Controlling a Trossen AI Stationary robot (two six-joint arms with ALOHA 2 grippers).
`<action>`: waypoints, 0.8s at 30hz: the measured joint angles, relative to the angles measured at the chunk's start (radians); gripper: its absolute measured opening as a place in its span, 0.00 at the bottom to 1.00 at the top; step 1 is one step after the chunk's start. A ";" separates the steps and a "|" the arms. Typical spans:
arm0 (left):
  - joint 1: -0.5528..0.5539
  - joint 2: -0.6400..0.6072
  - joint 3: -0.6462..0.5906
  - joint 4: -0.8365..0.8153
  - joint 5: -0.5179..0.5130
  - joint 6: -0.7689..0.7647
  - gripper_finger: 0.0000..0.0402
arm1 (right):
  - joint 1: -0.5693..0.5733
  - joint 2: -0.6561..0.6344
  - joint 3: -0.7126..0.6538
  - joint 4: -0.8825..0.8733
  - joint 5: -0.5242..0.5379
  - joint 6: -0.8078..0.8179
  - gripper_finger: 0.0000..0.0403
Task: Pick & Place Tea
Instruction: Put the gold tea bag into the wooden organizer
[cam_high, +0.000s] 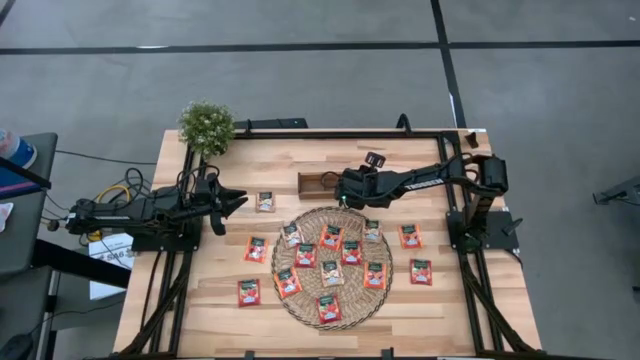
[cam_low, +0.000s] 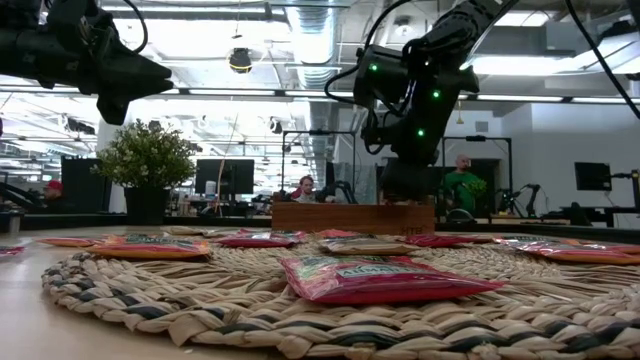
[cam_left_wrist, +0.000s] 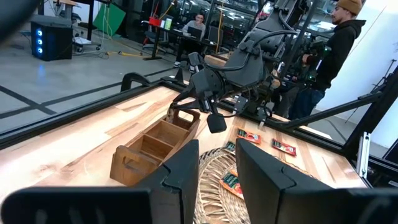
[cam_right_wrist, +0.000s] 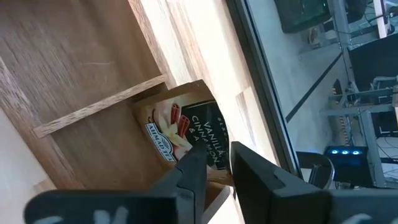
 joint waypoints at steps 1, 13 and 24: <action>0.000 0.000 0.000 0.000 0.000 0.000 0.24 | 0.000 0.000 0.000 0.000 0.000 -0.011 0.18; 0.000 0.000 0.000 0.000 0.000 0.000 0.24 | 0.033 -0.008 0.116 -0.029 0.155 -0.228 0.19; 0.000 0.000 0.000 0.000 0.000 -0.001 0.24 | 0.045 -0.088 0.188 -0.339 0.129 -0.263 0.19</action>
